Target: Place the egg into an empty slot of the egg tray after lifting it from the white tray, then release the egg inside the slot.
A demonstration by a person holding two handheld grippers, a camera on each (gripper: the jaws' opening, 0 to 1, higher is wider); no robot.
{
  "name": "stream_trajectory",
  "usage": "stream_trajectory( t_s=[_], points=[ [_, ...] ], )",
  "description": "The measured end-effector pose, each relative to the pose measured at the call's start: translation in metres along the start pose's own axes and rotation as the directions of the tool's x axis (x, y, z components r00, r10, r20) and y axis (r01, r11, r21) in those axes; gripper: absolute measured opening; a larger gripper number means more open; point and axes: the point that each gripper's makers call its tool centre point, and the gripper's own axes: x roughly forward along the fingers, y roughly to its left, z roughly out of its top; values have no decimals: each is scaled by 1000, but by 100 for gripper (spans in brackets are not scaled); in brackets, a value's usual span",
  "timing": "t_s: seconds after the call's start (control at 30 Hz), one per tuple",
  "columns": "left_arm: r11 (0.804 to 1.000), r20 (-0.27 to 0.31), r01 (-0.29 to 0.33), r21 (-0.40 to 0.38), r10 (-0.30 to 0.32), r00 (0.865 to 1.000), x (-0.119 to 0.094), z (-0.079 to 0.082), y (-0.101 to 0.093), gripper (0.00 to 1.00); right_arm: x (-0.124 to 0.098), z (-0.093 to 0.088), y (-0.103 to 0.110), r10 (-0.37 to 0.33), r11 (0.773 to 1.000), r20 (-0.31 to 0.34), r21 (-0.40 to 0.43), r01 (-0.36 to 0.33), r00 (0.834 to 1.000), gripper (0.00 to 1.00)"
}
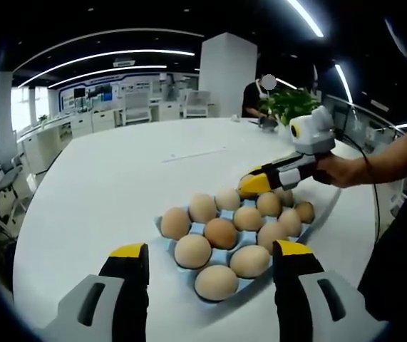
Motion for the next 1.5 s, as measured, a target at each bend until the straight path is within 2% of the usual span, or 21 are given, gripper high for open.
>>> stream_trajectory(
  t_s=[0.07,0.67,0.9,1.13,1.3,1.5],
  points=[
    [1000,0,0,1,0,1000,0,0,0,70,1,0,0,13,1000,3,17,-13,1000,25],
    [1000,-2,-7,7,7,1000,-2,1,-3,69,0,0,3,28,1000,1,-6,-28,1000,24],
    [1000,0,-9,6,9,1000,-2,2,-4,69,-2,0,3,35,999,10,2,-35,999,26],
    [1000,4,-7,9,7,1000,-2,4,-6,69,-13,-1,4,39,998,39,44,-40,998,27],
    [1000,3,-6,12,6,1000,-2,5,-6,69,-26,-2,3,36,999,76,24,-38,996,32],
    [1000,5,-6,10,6,1000,-2,5,-4,69,-48,-3,-9,5,1000,116,22,-7,993,32]
  ],
)
